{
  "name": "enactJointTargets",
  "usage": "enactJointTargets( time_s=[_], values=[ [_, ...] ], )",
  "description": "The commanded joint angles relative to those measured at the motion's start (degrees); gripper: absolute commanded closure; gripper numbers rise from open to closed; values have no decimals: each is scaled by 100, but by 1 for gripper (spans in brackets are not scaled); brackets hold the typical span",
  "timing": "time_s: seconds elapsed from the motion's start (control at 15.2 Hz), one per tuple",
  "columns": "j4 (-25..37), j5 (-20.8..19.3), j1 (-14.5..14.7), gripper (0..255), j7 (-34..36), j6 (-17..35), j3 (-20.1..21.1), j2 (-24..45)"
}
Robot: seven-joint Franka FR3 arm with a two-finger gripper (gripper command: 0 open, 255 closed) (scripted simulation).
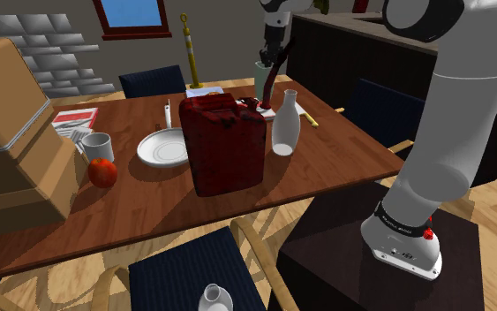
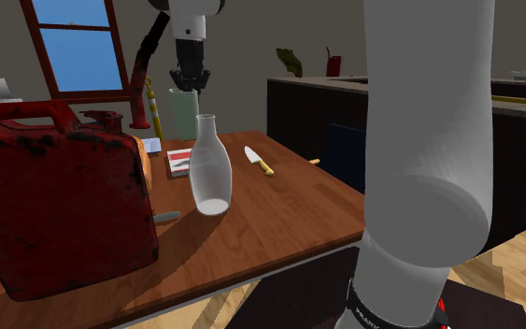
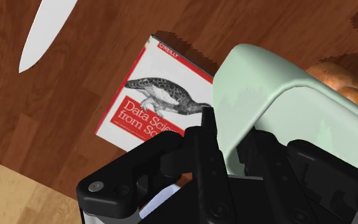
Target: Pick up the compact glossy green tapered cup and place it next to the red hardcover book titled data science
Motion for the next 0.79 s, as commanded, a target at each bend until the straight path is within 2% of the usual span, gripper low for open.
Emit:
enactJointTargets(
  time_s=[0.0,0.73],
  values=[
    [-183,1,8,255,-9,173,3,-15],
    [-873,75,16,255,-81,976,29,108]
  ],
)
